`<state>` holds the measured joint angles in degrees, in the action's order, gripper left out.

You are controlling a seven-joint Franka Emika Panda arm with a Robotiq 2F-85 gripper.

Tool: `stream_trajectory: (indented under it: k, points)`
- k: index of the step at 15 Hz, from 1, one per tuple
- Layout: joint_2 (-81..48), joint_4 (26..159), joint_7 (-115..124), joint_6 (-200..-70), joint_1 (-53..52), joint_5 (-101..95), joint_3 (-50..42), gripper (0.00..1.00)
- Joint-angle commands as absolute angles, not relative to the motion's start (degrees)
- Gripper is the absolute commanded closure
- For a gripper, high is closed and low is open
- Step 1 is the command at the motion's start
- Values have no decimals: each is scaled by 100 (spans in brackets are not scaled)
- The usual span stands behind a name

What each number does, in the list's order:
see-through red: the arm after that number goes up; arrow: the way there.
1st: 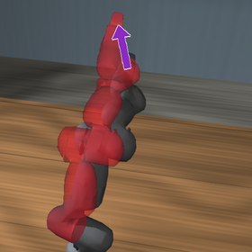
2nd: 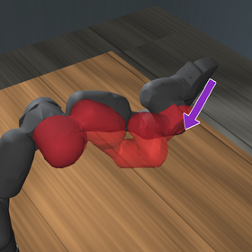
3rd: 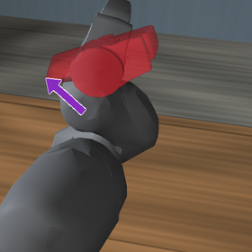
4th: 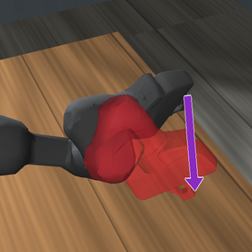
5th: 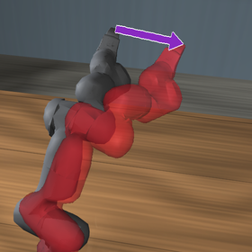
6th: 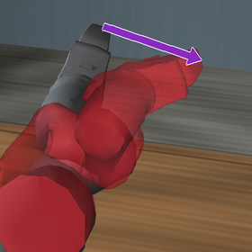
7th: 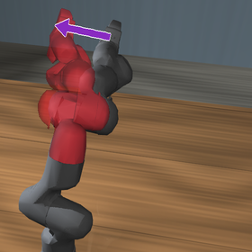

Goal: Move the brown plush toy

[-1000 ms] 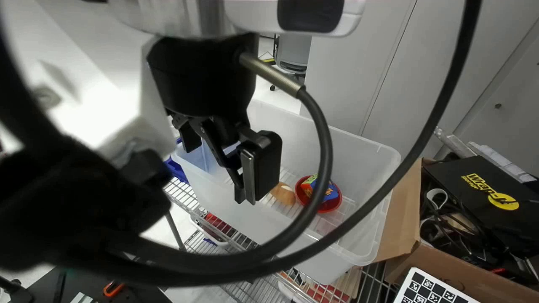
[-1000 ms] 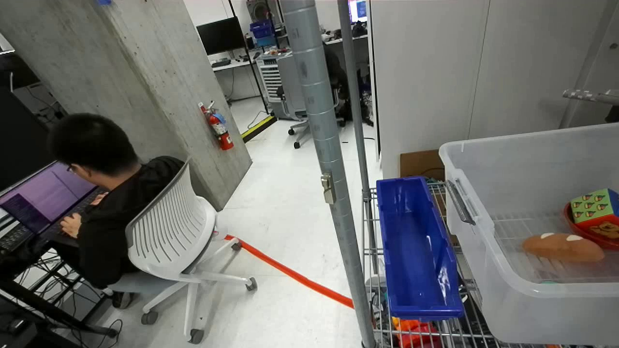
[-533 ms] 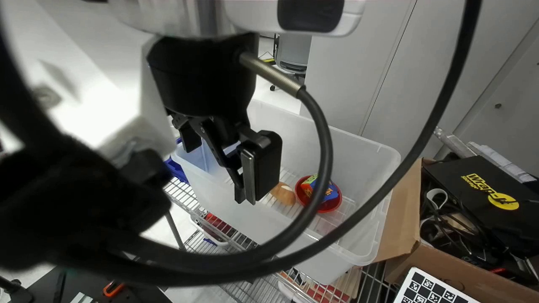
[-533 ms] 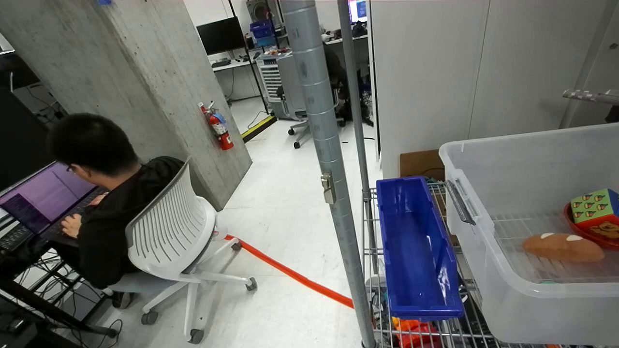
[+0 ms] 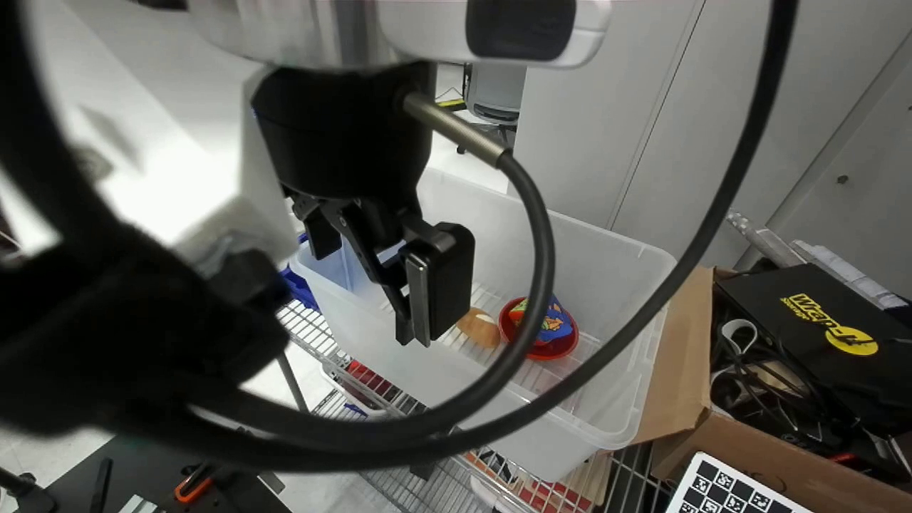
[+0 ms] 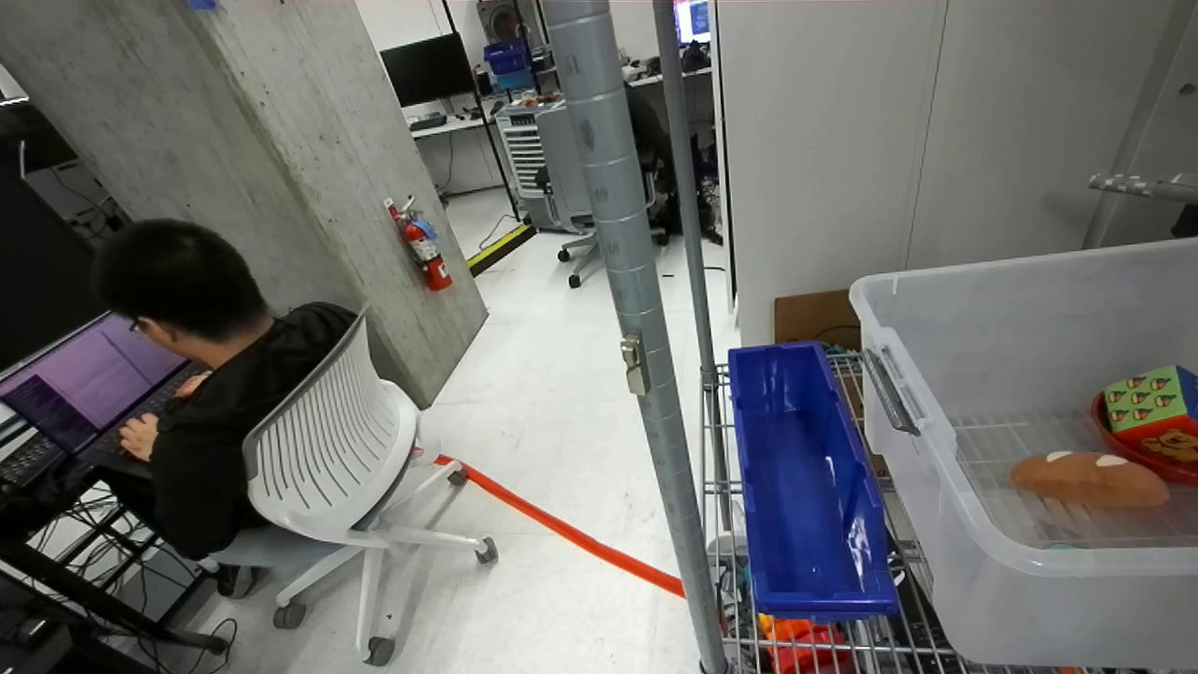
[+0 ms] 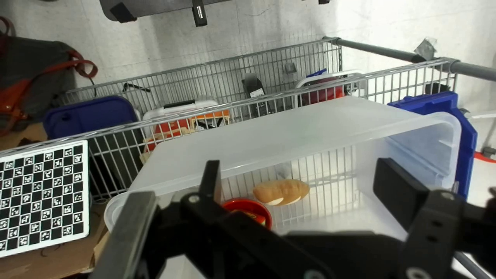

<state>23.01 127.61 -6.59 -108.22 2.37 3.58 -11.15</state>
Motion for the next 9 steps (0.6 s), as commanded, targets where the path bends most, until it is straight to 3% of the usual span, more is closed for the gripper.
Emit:
stream_trajectory:
  k: [1, 9]
  points:
    - [1706, 12412, -454, -11066, 280, 484, -898, 0]
    - [-689, 10766, 366, -11534, 260, 762, -552, 0]
